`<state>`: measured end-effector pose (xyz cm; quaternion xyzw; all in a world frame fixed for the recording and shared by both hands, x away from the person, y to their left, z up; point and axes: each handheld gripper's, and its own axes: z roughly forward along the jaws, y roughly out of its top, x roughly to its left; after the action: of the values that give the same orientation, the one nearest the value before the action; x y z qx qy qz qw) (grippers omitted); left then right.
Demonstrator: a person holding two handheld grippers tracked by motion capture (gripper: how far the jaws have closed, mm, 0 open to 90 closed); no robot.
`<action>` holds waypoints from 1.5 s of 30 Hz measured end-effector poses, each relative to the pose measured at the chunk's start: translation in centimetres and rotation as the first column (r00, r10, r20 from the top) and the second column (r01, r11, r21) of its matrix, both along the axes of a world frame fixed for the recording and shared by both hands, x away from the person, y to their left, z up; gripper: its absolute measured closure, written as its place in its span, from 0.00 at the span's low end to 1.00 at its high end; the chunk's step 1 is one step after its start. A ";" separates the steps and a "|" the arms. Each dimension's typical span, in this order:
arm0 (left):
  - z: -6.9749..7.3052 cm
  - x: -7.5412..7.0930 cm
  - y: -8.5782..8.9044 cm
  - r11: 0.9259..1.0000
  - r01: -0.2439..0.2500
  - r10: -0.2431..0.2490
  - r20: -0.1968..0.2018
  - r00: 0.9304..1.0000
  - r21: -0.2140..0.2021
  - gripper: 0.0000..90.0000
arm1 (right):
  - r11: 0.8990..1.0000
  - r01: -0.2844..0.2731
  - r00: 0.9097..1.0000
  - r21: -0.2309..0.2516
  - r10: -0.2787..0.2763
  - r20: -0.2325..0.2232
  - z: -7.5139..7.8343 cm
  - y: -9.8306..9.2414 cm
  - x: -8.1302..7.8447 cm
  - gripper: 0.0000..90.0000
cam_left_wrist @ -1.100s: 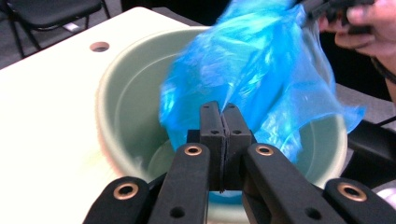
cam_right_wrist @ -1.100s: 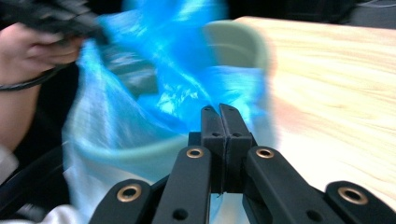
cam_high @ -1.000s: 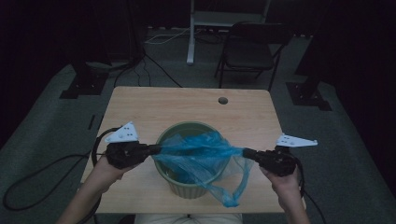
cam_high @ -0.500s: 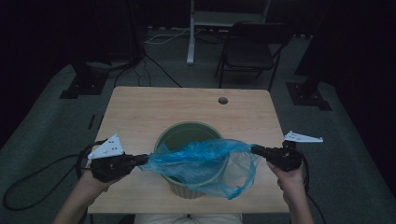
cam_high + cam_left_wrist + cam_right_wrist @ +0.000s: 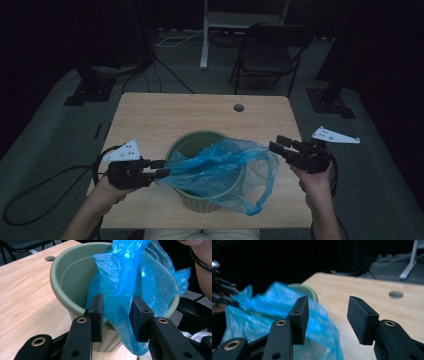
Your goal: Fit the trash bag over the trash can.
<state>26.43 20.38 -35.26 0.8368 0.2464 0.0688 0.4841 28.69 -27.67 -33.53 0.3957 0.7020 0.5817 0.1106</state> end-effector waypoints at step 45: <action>-0.5 0.2 -0.9 0.995 -0.081 0.078 0.073 0.994 0.050 0.99 | 0.970 -0.145 0.977 -0.197 0.173 0.128 6.9 10.0 4.7 1.00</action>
<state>26.66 19.49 -35.79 0.8359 0.2603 0.1242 0.4670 33.39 -17.69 -26.62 0.2829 0.7731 0.5474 0.1506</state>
